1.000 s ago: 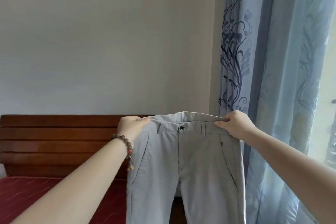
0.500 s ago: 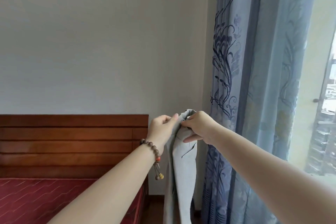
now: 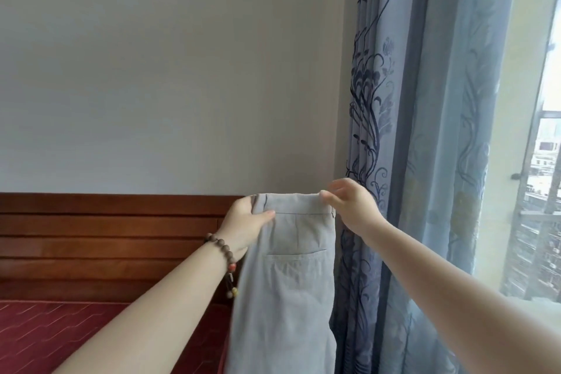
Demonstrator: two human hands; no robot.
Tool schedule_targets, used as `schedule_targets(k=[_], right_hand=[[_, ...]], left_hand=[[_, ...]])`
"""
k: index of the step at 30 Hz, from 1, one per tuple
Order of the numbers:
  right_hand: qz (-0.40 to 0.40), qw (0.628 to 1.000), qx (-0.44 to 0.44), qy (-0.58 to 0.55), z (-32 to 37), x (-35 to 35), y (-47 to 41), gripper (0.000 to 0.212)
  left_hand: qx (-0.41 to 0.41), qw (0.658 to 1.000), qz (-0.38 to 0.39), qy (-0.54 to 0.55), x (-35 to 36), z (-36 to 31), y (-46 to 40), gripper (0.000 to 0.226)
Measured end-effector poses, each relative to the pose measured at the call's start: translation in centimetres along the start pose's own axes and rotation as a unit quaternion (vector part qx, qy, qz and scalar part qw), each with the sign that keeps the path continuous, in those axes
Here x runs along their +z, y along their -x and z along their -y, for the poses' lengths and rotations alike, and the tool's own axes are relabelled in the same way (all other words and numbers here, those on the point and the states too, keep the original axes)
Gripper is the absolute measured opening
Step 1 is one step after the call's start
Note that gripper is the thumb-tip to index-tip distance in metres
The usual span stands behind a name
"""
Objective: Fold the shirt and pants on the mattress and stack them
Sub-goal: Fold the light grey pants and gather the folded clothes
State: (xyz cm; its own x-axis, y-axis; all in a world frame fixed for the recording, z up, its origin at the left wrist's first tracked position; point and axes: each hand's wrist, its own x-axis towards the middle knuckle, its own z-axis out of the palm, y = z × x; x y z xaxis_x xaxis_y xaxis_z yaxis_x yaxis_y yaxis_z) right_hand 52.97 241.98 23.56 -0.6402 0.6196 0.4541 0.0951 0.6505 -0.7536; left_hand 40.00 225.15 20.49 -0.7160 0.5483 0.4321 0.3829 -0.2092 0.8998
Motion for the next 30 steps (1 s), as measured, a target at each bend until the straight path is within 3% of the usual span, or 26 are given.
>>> schedule_targets(k=[2, 4, 5, 8, 10, 12, 15, 18, 21, 25, 27, 30], right_hand=[[-0.017, 1.0, 0.005, -0.015, -2.2, -0.9, -0.3, 0.071], [0.097, 0.981, 0.067, -0.157, -4.0, -0.8, -0.3, 0.096], [0.159, 0.961, 0.085, -0.21, -4.5, -0.4, -0.2, 0.098], [0.268, 0.909, 0.068, -0.311, -4.6, 1.8, 0.2, 0.064], [0.263, 0.887, 0.034, -0.377, -3.4, 3.5, 0.3, 0.04], [0.233, 0.879, 0.008, -0.415, -1.7, 5.0, 0.3, 0.028], [0.198, 0.887, -0.035, -0.416, 0.8, 7.2, 0.4, 0.021], [0.187, 0.895, -0.061, -0.4, 2.8, 9.5, 0.9, 0.016], [0.186, 0.896, -0.081, -0.395, 4.4, 10.8, 0.6, 0.016], [0.302, 0.858, -0.065, -0.41, 4.1, 11.1, -0.2, 0.048], [0.339, 0.861, -0.054, -0.376, 3.4, 11.8, 0.0, 0.046], [0.314, 0.86, -0.053, -0.399, 4.3, 12.7, 0.2, 0.033]], left_hand=[[-0.003, 0.999, 0.018, 0.031, -1.4, -0.2, -0.2, 0.029], [-0.007, 0.998, 0.031, 0.055, -2.6, -0.5, -0.3, 0.031], [-0.007, 0.997, 0.036, 0.067, -3.2, -0.6, -0.4, 0.032], [-0.004, 0.995, 0.048, 0.086, -5.0, -1.2, -0.5, 0.032], [0.003, 0.995, 0.038, 0.092, -6.4, -1.6, -0.3, 0.029], [0.015, 0.995, 0.005, 0.097, -8.1, -1.9, 0.1, 0.026], [0.015, 0.993, -0.057, 0.101, -11.3, -0.8, 1.7, 0.027], [-0.049, 0.993, -0.051, 0.092, -13.5, 2.1, 4.6, 0.041], [-0.038, 0.987, -0.122, 0.093, -14.5, 3.4, 5.8, 0.031], [0.01, 0.972, -0.213, 0.1, -15.0, 1.3, 5.6, 0.016], [0.022, 0.969, -0.233, 0.084, -15.3, 0.2, 6.1, 0.014], [0.039, 0.965, -0.256, 0.034, -16.5, -2.0, 7.6, 0.008]])
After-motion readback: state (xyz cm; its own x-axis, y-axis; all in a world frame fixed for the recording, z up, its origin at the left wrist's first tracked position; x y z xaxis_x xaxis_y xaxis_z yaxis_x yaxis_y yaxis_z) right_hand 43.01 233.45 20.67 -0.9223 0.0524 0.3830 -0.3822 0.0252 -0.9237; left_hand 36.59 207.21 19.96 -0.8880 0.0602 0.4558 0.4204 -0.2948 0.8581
